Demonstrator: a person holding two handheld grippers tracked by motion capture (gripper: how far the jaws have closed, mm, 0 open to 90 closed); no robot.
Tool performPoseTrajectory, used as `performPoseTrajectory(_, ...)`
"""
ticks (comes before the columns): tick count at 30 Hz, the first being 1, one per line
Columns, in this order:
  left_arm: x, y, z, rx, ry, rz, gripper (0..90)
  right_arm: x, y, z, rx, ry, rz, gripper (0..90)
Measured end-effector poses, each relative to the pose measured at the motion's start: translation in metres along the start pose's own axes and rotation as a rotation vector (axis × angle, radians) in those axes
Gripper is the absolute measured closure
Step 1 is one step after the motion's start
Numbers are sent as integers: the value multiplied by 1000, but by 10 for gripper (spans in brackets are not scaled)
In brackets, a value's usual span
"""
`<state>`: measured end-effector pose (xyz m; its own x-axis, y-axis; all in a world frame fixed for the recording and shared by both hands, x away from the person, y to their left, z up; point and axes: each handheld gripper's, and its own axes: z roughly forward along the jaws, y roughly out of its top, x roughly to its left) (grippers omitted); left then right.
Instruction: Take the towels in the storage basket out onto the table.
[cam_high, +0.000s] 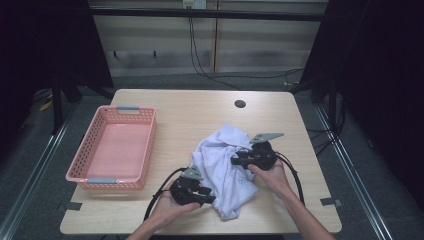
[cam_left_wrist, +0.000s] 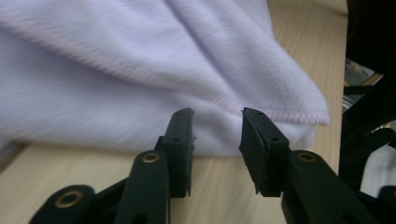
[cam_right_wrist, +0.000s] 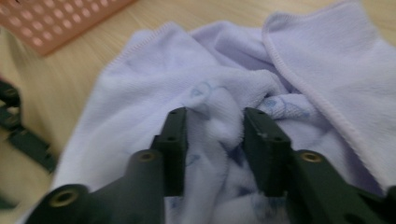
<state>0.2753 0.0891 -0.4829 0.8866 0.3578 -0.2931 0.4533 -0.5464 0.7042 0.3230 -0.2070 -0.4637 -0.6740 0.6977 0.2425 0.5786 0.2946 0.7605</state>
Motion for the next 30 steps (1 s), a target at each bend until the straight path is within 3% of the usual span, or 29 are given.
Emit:
performPoseTrajectory(3,9,-4,-13,-26,54,-17,691,15,-6,-23,-18,28,-16,533)
performPoseTrajectory(6,18,-3,-12,-38,93,-32,687,39,-21,-35,-7,95,-38,506)
performPoseTrajectory(8,26,3,-8,-39,125,-36,664,55,-33,-30,29,124,-59,451)
performPoseTrajectory(10,35,7,-5,-74,139,-54,649,63,-42,-18,65,135,-75,411)
performPoseTrajectory(11,37,8,-3,-69,146,-59,643,65,-46,-10,91,142,-78,402)
performPoseTrajectory(13,41,10,5,-61,151,-57,640,67,-51,3,146,126,-99,474)
performPoseTrajectory(15,42,8,12,-29,132,-51,649,70,-53,7,160,85,-138,700)
performPoseTrajectory(17,39,7,15,-16,158,-30,669,67,-49,-1,125,100,-113,866)
performPoseTrajectory(19,38,7,15,-7,179,-31,696,62,-44,-18,68,93,-100,879)
performPoseTrajectory(24,35,7,16,3,200,-18,715,39,-37,-75,-69,10,-50,889)
performPoseTrajectory(28,30,3,12,16,208,-2,710,12,-52,-118,-121,-79,15,891)
performPoseTrajectory(30,28,0,9,20,197,1,704,0,-66,-130,-100,-130,38,892)
